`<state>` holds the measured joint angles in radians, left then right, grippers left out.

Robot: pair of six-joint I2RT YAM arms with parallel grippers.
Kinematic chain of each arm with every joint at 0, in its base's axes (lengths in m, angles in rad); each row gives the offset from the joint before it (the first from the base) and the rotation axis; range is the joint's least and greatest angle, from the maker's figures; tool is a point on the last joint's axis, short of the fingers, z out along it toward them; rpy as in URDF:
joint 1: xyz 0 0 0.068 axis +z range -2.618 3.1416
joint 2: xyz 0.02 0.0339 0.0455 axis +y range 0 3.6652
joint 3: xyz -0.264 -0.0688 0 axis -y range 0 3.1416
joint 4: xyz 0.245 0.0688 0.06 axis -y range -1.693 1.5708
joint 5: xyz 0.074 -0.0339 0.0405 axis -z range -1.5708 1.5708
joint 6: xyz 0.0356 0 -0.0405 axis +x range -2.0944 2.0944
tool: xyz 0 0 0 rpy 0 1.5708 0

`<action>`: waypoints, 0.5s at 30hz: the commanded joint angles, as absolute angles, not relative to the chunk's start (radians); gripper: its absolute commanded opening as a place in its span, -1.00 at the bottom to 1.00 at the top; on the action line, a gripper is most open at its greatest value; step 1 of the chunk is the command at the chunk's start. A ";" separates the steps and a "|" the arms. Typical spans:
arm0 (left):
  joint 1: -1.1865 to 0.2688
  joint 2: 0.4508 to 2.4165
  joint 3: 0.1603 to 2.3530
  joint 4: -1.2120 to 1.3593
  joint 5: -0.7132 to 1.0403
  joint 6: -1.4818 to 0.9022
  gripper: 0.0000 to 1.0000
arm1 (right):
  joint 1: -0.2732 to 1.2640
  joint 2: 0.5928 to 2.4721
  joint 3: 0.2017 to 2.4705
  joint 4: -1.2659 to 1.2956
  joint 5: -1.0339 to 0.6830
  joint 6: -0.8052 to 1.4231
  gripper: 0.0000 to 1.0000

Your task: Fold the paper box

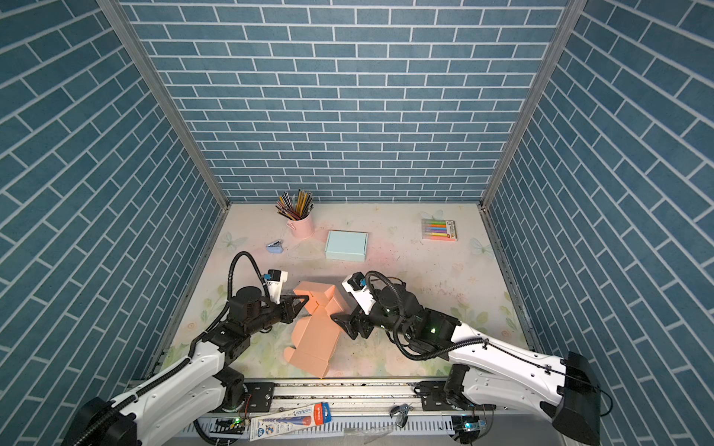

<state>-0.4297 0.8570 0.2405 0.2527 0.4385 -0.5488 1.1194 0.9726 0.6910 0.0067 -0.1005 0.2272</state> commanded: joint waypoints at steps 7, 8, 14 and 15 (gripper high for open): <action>-0.432 0.847 0.260 0.273 0.439 -0.542 -0.75 | 1.124 1.032 0.743 -0.032 -0.058 0.199 0.56; -0.431 0.845 0.259 0.274 0.439 -0.542 -0.75 | 1.125 1.035 0.746 -0.038 -0.053 0.198 0.56; -0.432 0.846 0.254 0.278 0.439 -0.542 -0.75 | 1.134 1.061 0.763 -0.059 -0.011 0.195 0.58; -0.431 0.846 0.253 0.278 0.439 -0.541 -0.75 | 1.135 1.070 0.769 -0.067 0.003 0.193 0.58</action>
<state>-0.4297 0.8566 0.2409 0.2527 0.4381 -0.5488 1.1271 1.0508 0.7361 -0.0380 -0.0479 0.2264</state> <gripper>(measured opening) 0.123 0.791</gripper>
